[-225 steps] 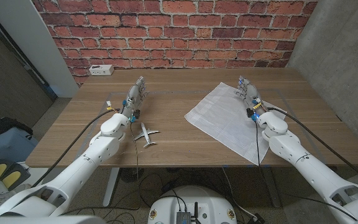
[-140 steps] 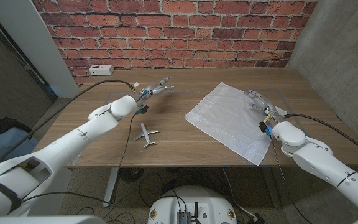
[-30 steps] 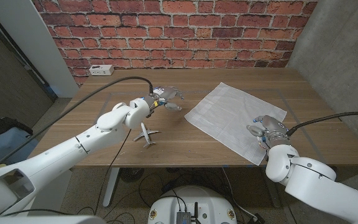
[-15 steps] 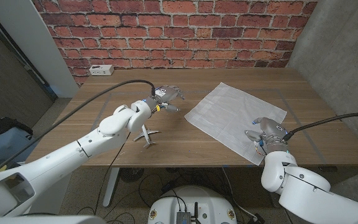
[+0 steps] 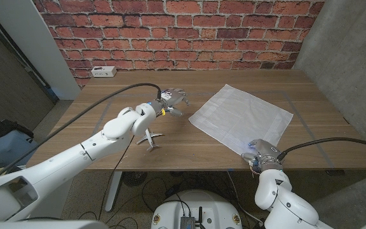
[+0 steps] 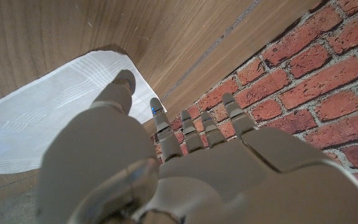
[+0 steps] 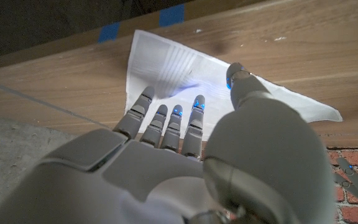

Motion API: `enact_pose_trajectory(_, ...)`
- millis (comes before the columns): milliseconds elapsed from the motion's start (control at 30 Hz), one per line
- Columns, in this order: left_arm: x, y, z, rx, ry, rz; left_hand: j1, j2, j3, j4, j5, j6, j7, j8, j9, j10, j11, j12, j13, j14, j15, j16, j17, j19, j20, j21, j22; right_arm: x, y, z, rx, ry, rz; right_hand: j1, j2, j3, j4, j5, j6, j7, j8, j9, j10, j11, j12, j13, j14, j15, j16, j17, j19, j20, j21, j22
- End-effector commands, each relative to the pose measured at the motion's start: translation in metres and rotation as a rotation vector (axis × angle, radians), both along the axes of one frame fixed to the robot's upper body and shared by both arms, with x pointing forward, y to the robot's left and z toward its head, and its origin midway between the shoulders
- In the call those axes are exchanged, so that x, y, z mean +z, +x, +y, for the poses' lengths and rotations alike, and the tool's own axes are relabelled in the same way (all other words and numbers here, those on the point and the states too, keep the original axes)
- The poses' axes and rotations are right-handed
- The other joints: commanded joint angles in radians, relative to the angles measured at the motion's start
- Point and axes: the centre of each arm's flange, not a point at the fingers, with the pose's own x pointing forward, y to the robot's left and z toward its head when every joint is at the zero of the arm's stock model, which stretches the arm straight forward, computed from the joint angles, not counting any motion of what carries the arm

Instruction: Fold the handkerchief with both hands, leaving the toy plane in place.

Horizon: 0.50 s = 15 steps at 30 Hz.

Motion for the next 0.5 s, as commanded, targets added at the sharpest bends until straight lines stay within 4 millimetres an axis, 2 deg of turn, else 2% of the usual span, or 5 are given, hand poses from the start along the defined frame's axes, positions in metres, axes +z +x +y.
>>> enact_pose_trajectory(33,-0.002,0.004,-0.002,-0.007,0.012,0.027,0.012,0.003,-0.009,0.002,0.003,0.007,-0.006,-0.003,0.004,0.0,-0.004,-0.001,0.001,-0.002,-0.003,0.003,0.002,-0.001,-0.003,-0.006,0.004,0.038,-0.023,-0.008,-0.23,-0.218,-0.196,0.078,0.019,0.002,-0.008,0.023,0.01,-0.013,0.011,0.006,0.012,-0.019,0.015,0.007,0.02,-0.062,0.012,0.007,-0.001,-0.009,0.001,0.002)
enact_pose_trajectory(200,-0.001,0.004,-0.001,-0.015,0.001,0.028,-0.004,0.004,-0.023,0.015,-0.001,0.01,0.008,-0.007,0.004,0.003,-0.004,0.001,0.002,-0.003,-0.007,0.004,0.003,-0.001,-0.004,-0.006,0.005,0.033,-0.018,-0.005,-0.299,-0.289,-0.226,0.152,0.055,-0.022,0.007,0.027,0.066,-0.028,0.033,0.007,0.144,-0.047,0.059,0.018,0.2,-0.145,0.111,0.048,0.078,-0.032,0.03,0.004)
enact_pose_trajectory(300,-0.001,0.004,0.001,-0.017,-0.004,0.03,-0.016,0.005,-0.031,0.023,-0.003,0.011,0.014,-0.01,0.005,0.006,0.001,0.002,0.002,-0.003,-0.006,0.006,0.003,-0.002,-0.004,-0.006,0.005,0.03,-0.013,-0.007,-0.314,-0.31,-0.23,0.195,0.078,-0.03,0.0,0.027,0.093,-0.041,0.039,0.005,0.18,-0.06,0.072,0.028,0.258,-0.165,0.16,0.085,0.128,-0.048,0.047,0.007)
enact_pose_trajectory(400,-0.001,0.004,0.002,-0.015,-0.005,0.035,-0.025,0.007,-0.039,0.03,-0.005,0.01,0.022,-0.013,0.005,0.007,0.0,0.003,0.002,-0.003,-0.006,0.007,0.004,-0.002,-0.003,-0.006,0.005,0.028,-0.01,-0.007,-0.335,-0.337,-0.267,0.286,0.108,-0.035,-0.011,0.01,0.145,-0.037,0.049,0.004,0.226,-0.066,0.089,0.04,0.318,-0.187,0.226,0.147,0.187,-0.091,0.072,0.011)
enact_pose_trajectory(500,-0.001,0.004,0.002,-0.017,-0.011,0.039,-0.036,0.008,-0.047,0.036,-0.006,0.009,0.024,-0.016,0.005,0.007,0.001,0.003,0.002,-0.004,-0.006,0.007,0.004,-0.002,-0.003,-0.006,0.006,0.028,-0.006,-0.01,-0.329,-0.342,-0.264,0.397,0.123,-0.04,-0.021,-0.018,0.181,-0.046,0.047,0.003,0.26,-0.074,0.103,0.052,0.385,-0.199,0.292,0.215,0.211,-0.116,0.09,0.017)
